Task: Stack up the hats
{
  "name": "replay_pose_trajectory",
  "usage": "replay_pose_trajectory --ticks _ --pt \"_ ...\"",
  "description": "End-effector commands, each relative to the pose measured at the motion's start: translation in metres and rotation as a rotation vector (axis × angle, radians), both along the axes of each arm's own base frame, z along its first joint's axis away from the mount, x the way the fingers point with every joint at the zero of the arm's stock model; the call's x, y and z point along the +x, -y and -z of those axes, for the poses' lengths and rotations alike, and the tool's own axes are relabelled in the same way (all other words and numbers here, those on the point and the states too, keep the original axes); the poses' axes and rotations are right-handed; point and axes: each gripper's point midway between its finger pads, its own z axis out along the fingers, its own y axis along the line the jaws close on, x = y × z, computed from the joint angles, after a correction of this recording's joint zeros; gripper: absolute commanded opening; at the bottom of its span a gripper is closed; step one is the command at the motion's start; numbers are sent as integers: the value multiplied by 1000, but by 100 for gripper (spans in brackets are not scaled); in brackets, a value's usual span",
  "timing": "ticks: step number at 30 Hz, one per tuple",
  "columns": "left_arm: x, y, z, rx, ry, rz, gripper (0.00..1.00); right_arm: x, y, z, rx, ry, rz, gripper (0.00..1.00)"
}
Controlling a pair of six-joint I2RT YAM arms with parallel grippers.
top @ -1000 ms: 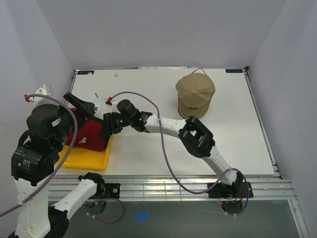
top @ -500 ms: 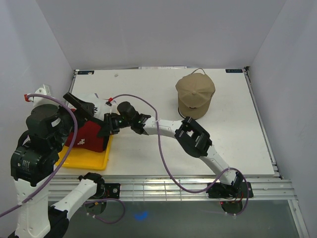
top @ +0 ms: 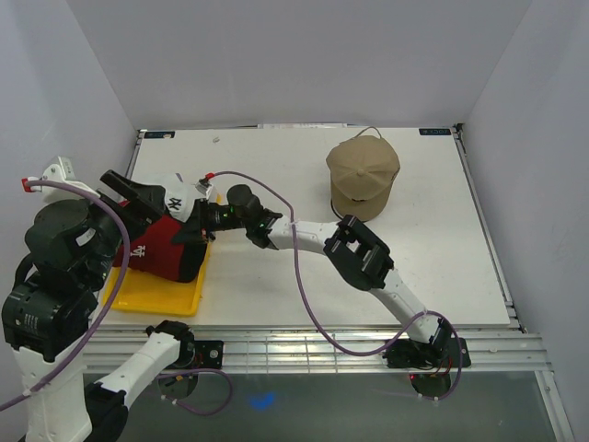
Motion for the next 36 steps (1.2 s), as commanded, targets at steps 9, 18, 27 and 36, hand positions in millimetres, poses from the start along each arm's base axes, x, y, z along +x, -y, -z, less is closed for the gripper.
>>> replay_pose_trajectory --ticks 9,18,27,36 --pt "-5 -13 -26 18 67 -51 84 7 7 -110 340 0 -17 8" --pt "-10 -18 -38 15 107 -71 85 21 23 -146 398 27 15 8" --pt "-14 -20 -60 0 187 -68 85 61 65 -189 423 90 139 8" --pt "-9 -14 -75 -23 240 -45 86 95 154 -245 463 147 360 8"
